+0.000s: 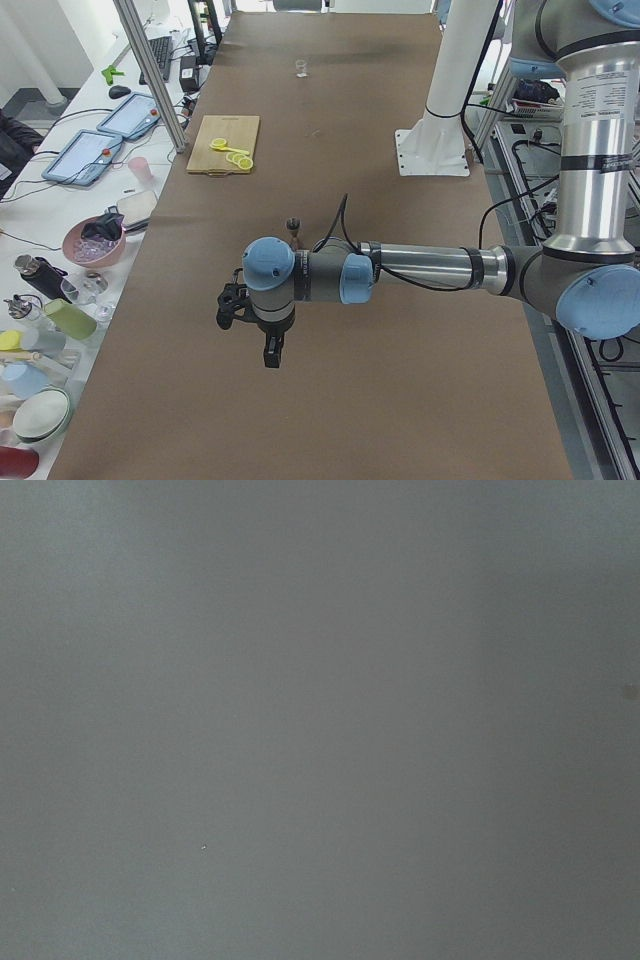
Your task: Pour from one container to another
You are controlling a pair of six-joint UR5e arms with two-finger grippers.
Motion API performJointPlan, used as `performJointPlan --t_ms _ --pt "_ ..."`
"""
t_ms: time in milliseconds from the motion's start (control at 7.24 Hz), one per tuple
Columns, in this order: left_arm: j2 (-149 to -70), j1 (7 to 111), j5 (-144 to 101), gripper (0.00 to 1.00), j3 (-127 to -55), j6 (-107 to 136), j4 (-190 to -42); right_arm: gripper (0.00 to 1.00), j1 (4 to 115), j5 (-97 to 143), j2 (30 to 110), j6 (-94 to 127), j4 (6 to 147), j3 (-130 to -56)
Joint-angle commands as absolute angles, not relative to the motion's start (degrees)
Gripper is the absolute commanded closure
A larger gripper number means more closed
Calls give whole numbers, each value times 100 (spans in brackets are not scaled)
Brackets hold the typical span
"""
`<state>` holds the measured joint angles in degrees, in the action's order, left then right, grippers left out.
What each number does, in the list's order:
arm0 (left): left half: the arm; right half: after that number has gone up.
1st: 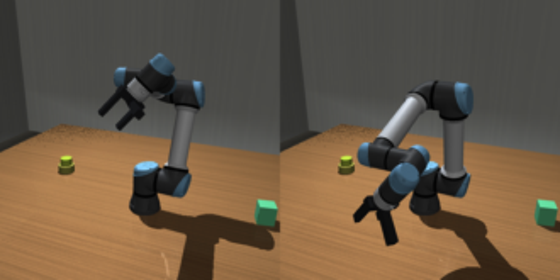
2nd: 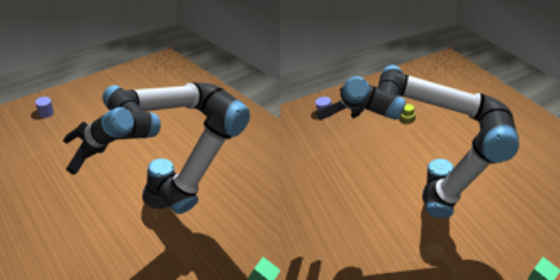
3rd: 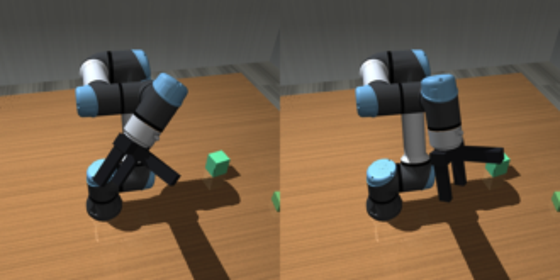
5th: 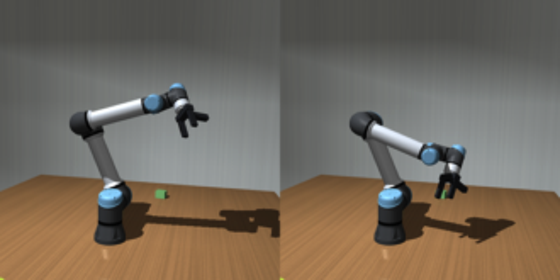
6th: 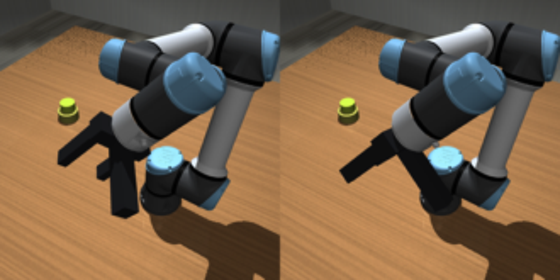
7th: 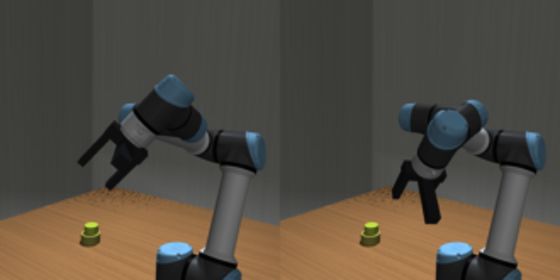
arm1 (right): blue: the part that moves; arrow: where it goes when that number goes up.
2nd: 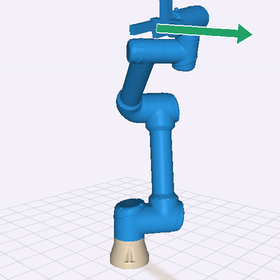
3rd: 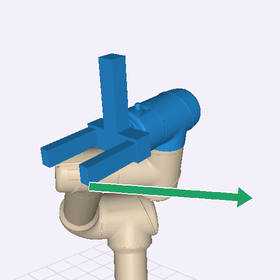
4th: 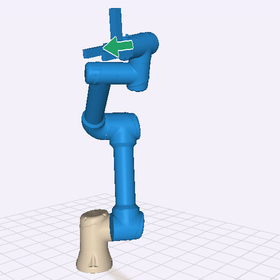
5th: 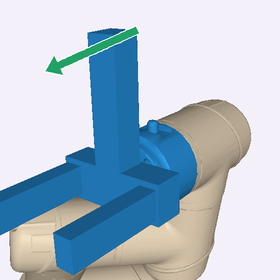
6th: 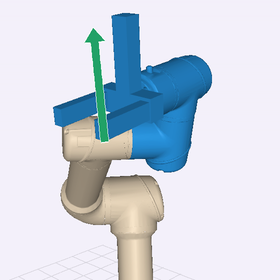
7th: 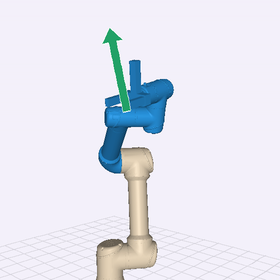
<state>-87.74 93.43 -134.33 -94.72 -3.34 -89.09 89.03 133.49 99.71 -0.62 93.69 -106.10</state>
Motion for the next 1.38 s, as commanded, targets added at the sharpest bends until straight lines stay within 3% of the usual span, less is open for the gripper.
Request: performJointPlan --t_ms 0,1242 --pt "-8780 9343 -13430 1 -9483 -351 -8921 0 8903 13351 9975 -62 9369 -10608" --pt "-8806 9343 -13430 1 -9466 -273 -8921 0 8903 13368 9976 -62 9369 -10608"
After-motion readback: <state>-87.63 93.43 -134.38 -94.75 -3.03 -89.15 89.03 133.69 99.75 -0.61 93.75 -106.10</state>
